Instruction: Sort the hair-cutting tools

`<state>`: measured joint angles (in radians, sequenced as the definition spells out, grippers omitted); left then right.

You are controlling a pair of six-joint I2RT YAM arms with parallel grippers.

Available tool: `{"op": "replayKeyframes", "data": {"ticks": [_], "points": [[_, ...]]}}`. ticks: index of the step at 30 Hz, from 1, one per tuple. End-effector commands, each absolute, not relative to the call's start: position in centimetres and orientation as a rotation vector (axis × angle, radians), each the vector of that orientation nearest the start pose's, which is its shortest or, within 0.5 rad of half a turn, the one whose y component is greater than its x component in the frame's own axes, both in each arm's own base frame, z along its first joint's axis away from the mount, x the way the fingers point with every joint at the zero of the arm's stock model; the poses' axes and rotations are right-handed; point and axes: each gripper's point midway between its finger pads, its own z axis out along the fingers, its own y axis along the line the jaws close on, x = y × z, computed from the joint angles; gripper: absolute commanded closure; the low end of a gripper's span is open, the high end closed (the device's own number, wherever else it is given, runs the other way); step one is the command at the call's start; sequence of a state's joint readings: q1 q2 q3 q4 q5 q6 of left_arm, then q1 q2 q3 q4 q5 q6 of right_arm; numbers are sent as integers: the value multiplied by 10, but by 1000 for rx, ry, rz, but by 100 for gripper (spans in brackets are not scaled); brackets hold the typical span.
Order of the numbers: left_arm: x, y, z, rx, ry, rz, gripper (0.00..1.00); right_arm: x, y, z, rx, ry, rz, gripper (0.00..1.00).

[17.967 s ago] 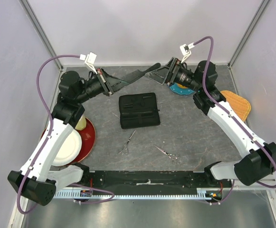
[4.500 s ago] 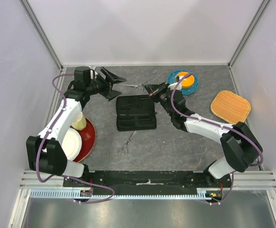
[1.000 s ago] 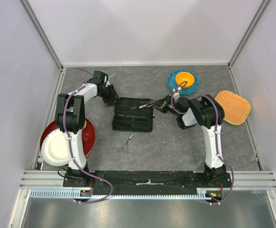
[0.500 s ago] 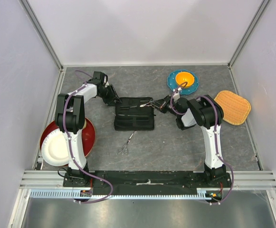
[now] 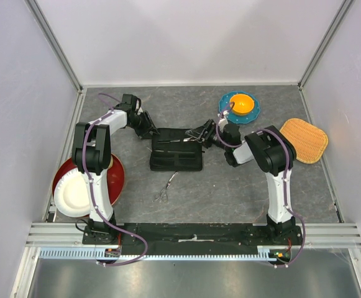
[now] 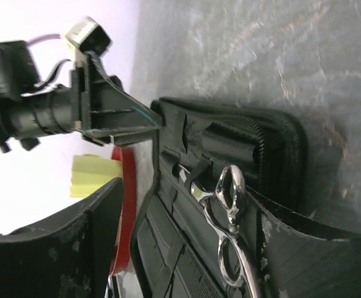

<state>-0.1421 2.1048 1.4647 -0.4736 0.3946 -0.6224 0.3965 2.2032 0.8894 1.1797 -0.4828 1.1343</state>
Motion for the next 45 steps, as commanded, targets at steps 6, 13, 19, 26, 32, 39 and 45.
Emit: {"op": "replayKeyframes", "data": {"ticks": [6,13,19,26,32,39,45], "points": [[418,-159,12,-585,2797,-712,52,391,290,24,204,2350,1119,15],[419,-156,14,-590,2794,-693,51,371,270,19,215,2472,988,10],[416,-157,10,-594,2805,-698,51,364,269,42,198,2432,1019,9],[411,-163,2,-592,2829,-754,51,349,269,53,297,2536,1046,10],[409,-167,4,-594,2821,-790,51,335,260,60,271,2638,1018,7],[411,-167,11,-572,2799,-798,51,324,238,69,238,2647,872,6],[413,-171,20,-540,2773,-840,49,322,227,76,175,2638,790,6]]}}
